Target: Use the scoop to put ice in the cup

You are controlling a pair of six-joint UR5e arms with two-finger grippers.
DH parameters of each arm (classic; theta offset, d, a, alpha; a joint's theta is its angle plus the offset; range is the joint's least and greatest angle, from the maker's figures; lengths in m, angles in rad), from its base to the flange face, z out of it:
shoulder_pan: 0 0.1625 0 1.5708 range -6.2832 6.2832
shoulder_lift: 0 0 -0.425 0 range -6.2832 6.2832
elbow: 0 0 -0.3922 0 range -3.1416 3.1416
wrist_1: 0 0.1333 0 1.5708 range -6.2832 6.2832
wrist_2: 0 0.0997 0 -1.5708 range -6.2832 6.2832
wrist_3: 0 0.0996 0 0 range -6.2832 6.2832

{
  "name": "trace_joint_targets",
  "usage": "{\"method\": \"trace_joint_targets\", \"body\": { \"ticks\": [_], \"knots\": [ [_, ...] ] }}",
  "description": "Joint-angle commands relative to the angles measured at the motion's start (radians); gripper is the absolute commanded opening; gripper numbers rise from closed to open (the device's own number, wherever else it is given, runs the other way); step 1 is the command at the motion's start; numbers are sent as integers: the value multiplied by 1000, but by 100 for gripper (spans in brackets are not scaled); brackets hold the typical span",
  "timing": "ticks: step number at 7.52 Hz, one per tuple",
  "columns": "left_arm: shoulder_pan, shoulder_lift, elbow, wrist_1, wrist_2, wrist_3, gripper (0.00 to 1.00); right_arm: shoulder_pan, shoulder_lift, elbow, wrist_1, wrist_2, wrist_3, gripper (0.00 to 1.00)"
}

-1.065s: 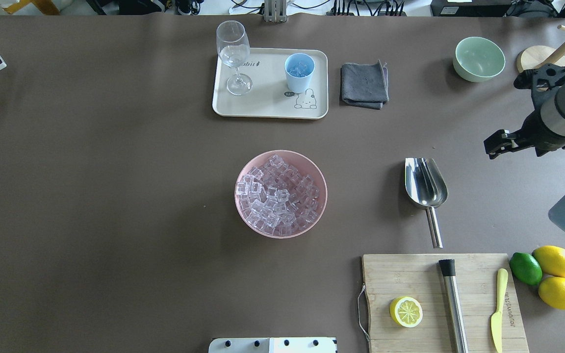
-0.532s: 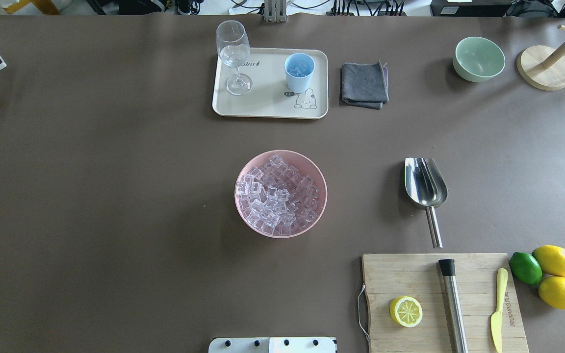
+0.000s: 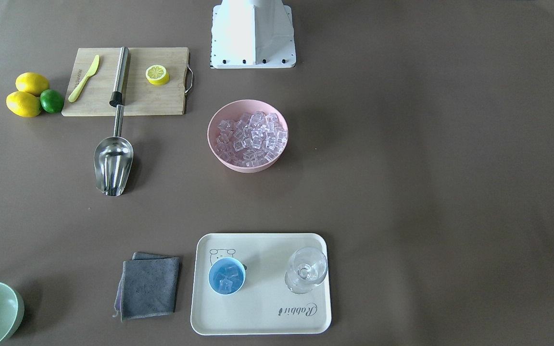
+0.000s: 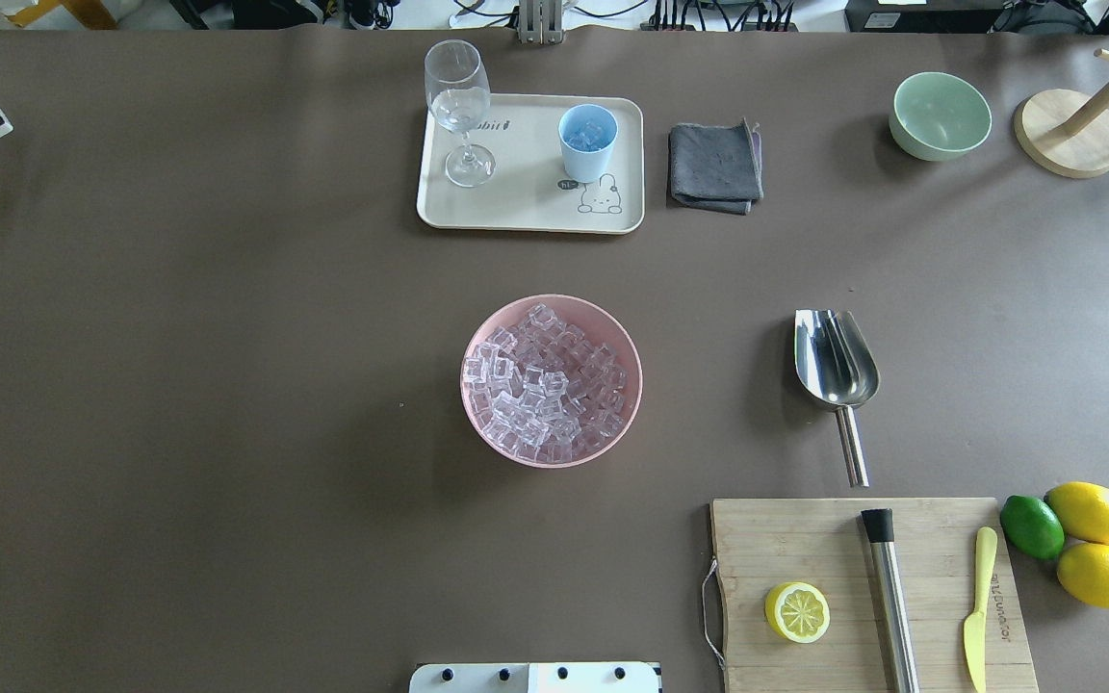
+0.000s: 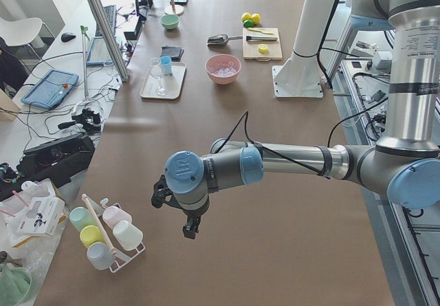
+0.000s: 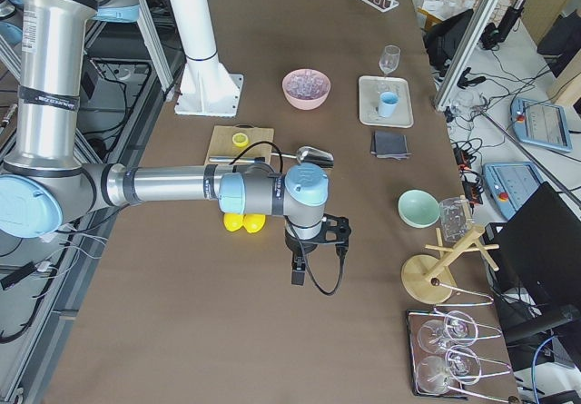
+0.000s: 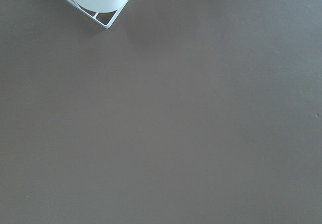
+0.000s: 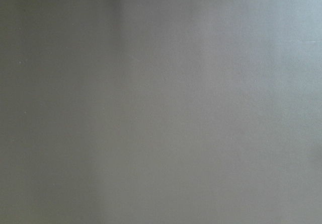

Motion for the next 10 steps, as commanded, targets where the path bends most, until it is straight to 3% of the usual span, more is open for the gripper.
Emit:
{"method": "trace_joint_targets", "body": {
  "ticks": [1, 3, 10],
  "knots": [
    [0, 0, 1, 0, 0, 0, 98, 37, -7, -4, 0, 38, -2, 99],
    [0, 0, 1, 0, 0, 0, 98, 54, -9, -23, -2, 109, 1, 99],
    [2, 0, 1, 0, 0, 0, 98, 54, -10, -40, 0, 100, 0, 99]
  ]
}}
